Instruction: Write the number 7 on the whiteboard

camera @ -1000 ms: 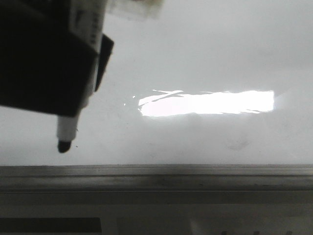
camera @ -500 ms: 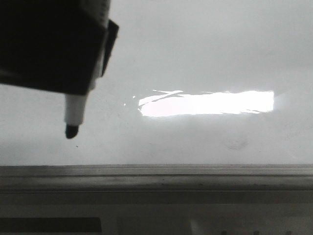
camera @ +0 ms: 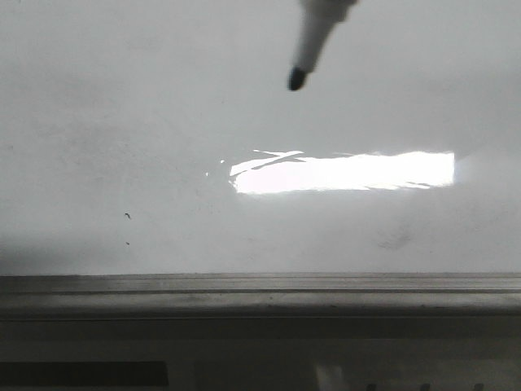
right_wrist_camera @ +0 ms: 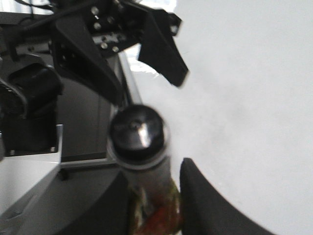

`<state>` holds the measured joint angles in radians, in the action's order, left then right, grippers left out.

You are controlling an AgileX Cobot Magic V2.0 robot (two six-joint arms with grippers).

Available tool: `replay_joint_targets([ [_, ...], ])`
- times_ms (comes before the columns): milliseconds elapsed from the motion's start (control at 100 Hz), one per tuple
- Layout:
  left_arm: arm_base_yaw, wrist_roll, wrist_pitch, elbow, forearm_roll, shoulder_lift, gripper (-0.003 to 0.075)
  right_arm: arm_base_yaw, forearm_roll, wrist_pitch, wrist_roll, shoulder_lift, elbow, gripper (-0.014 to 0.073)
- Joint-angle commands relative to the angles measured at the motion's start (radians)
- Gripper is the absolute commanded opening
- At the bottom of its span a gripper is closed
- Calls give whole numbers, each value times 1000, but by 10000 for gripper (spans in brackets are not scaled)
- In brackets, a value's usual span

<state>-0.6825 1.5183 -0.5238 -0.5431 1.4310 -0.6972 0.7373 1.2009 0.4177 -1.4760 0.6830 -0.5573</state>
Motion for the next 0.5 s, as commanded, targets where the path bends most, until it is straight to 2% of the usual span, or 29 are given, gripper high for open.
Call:
replay_joint_targets([
  [0, -5, -31, 153, 9, 57, 108, 340, 3, -4, -166, -8, -64, 27, -40],
  [110, -5, -58, 311, 62, 62, 231, 221, 3, -58, -307, -8, -84, 43, -40],
  [260, -5, -61, 402, 124, 66, 315, -20, 3, -67, -363, -8, -61, 18, -41],
  [490, -5, -61, 401, 175, 66, 324, -20, 3, -67, -331, -8, -45, 9, -43],
])
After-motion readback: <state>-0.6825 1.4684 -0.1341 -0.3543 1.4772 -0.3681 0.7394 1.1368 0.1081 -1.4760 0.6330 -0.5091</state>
